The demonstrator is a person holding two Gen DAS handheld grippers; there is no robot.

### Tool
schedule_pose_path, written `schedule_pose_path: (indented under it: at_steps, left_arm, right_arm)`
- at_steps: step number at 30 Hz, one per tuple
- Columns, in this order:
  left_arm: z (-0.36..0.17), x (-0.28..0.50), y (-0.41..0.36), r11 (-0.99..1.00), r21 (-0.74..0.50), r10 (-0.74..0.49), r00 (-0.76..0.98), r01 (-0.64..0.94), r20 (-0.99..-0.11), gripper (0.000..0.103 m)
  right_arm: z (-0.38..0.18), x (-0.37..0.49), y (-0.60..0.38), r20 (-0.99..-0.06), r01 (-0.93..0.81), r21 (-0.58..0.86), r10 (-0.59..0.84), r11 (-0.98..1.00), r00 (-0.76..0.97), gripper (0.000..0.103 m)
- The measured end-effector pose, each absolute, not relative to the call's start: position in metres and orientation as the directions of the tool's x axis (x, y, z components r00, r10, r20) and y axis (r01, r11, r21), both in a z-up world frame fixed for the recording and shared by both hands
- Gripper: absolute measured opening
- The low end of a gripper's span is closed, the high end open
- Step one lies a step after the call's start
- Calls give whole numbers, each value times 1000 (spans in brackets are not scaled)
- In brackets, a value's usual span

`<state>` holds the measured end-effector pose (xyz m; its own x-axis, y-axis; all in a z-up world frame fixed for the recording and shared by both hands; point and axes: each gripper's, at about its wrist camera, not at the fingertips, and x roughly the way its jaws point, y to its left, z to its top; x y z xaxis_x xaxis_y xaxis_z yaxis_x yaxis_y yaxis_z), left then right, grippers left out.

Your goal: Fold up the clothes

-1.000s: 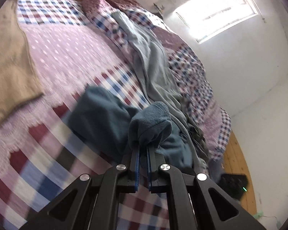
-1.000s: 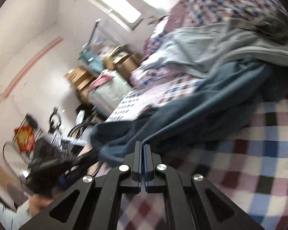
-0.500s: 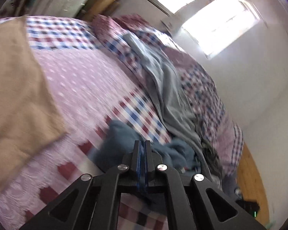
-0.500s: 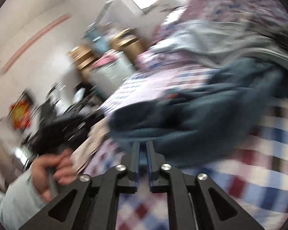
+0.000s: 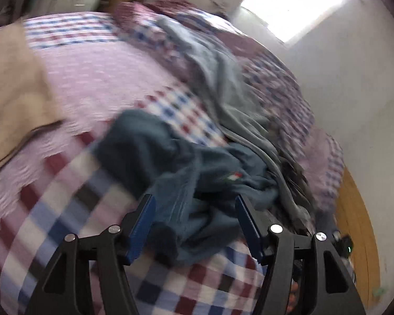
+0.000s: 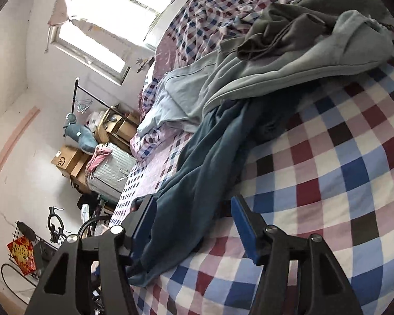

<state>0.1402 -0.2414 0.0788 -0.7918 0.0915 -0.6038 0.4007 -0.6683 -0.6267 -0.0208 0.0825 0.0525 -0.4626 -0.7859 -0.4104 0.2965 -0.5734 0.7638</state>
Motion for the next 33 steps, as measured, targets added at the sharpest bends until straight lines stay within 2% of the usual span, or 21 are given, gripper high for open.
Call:
schedule_pose_path:
  at_steps: [4, 14, 22, 24, 25, 26, 29, 33]
  left_arm:
    - [79, 159, -250, -621, -615, -8, -789, 485, -614, 67]
    - [39, 142, -197, -635, -639, 200, -706, 434, -679, 67]
    - [38, 124, -189, -653, -641, 180, -739, 403, -649, 67]
    - [36, 119, -192, -643, -655, 196, -740, 398, -643, 56]
    - [34, 117, -194, -631, -666, 211, -739, 397, -640, 32]
    - [32, 115, -196, -620, -678, 225, -737, 396, -637, 16]
    - [26, 111, -202, -581, -713, 269, -734, 392, -623, 10]
    - [46, 120, -213, -511, -806, 345, -788, 298, -510, 7]
  right_arm:
    - [47, -26, 78, -423, 274, 775, -790, -569, -445, 64]
    - [42, -28, 69, -420, 283, 782, -804, -556, -421, 64]
    - [38, -29, 70, -433, 276, 777, -798, -566, -419, 64]
    - [36, -31, 70, -441, 275, 771, -793, -575, -421, 64]
    - [35, -32, 70, -445, 275, 768, -790, -579, -422, 64]
    - [33, -33, 69, -450, 273, 764, -787, -584, -423, 64]
    - [29, -38, 67, -464, 265, 758, -779, -595, -422, 64]
    - [27, -41, 61, -473, 268, 750, -774, -604, -420, 64]
